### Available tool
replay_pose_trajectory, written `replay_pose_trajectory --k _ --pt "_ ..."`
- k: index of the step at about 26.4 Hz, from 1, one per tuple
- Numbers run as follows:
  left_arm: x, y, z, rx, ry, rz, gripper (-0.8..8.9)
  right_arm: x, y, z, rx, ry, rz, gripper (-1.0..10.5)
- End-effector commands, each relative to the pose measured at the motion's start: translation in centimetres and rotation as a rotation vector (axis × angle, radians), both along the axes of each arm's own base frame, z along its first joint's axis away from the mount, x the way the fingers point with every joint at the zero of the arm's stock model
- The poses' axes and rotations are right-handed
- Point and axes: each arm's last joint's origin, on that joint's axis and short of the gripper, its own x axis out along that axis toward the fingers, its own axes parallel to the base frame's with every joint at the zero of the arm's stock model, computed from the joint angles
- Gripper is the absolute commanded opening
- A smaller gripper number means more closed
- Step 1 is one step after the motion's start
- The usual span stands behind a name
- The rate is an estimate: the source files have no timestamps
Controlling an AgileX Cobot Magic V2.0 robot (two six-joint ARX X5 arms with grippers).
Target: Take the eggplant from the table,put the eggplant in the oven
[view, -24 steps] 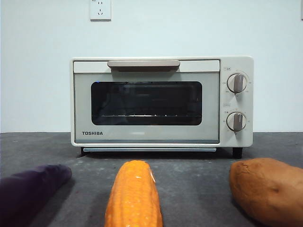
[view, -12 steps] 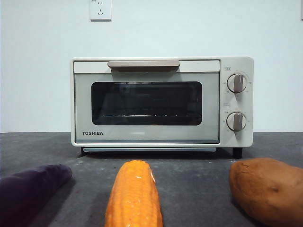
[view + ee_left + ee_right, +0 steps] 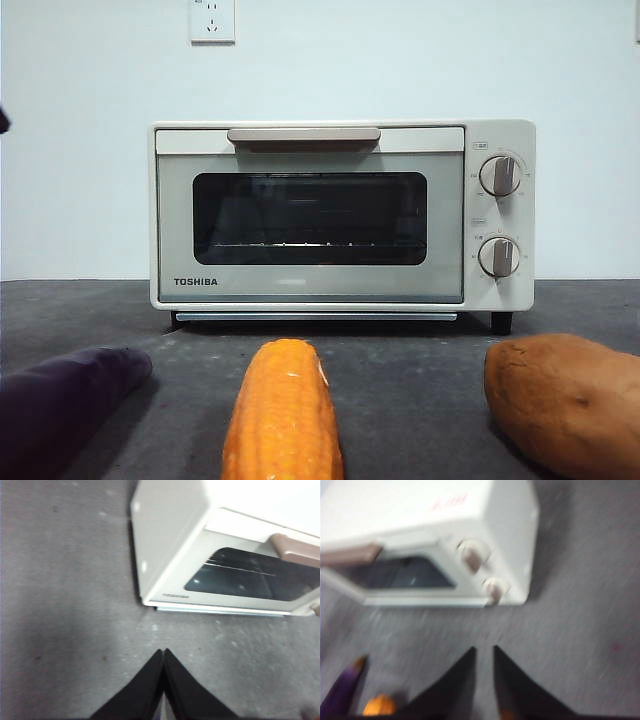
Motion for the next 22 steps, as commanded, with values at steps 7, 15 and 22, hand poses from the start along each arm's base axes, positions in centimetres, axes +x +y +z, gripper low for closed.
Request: replay_pose_trajectory --k 7,15,22 --pt "2.1 -1.0 1.4 0.013 0.000 -0.075 0.06 1.6 2.4 -0.4 0.072 0.218 0.267 3.8" --pt "2.2 -1.3 1.4 0.012 0.004 -0.093 0.06 4.0 8.4 0.3 0.311 0.205 0.539 3.8" --pt "2.2 -1.3 1.4 0.022 -0.004 -0.095 0.06 3.8 18.3 -2.1 0.089 0.329 0.599 3.8"
